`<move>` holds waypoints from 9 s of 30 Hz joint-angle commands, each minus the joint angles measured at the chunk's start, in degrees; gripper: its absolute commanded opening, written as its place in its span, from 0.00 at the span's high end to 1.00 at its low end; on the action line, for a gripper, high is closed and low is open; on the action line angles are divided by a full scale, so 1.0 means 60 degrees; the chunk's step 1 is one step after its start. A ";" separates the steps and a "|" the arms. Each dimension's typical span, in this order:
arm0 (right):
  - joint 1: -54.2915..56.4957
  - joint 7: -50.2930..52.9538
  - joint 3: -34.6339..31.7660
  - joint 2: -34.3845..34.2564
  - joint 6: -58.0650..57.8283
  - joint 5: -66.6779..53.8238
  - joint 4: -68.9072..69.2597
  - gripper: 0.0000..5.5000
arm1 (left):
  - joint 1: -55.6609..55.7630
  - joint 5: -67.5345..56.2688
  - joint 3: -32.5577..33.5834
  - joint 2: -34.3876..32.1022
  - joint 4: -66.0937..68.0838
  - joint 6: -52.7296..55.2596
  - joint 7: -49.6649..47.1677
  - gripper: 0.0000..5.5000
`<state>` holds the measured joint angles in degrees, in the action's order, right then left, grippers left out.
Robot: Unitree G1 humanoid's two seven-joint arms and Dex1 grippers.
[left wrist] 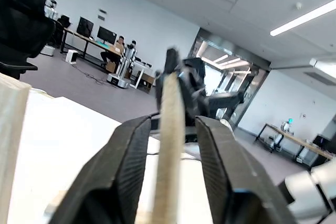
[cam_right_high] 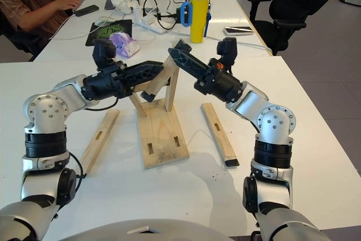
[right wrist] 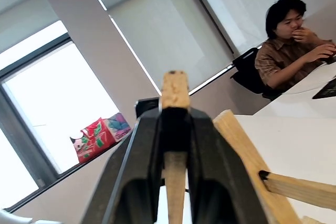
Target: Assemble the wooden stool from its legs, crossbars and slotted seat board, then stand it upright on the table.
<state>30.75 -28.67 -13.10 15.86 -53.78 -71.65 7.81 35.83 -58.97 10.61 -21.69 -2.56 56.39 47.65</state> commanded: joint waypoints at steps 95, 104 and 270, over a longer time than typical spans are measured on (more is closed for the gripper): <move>-0.3435 0.3326 0.2362 -0.0495 0.4139 1.0012 -0.1409 0.61 | -0.2954 0.0329 0.0077 0.0849 -0.1609 -0.2049 -0.3355 0.64; -0.2328 0.3179 0.1503 -0.0559 0.5692 0.9579 0.0103 0.61 | -0.4702 0.2250 -0.1718 -0.0308 -0.2861 -0.2601 -0.1963 0.64; -0.1652 -0.3973 0.6264 0.2502 0.7606 1.2448 -0.1957 0.34 | -0.2215 0.2756 -0.0289 -0.3285 0.0517 -0.3467 0.2787 0.63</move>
<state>21.59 -52.30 24.61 31.75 -7.34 3.38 -4.78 20.37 -43.71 10.03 -41.84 0.50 36.54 63.66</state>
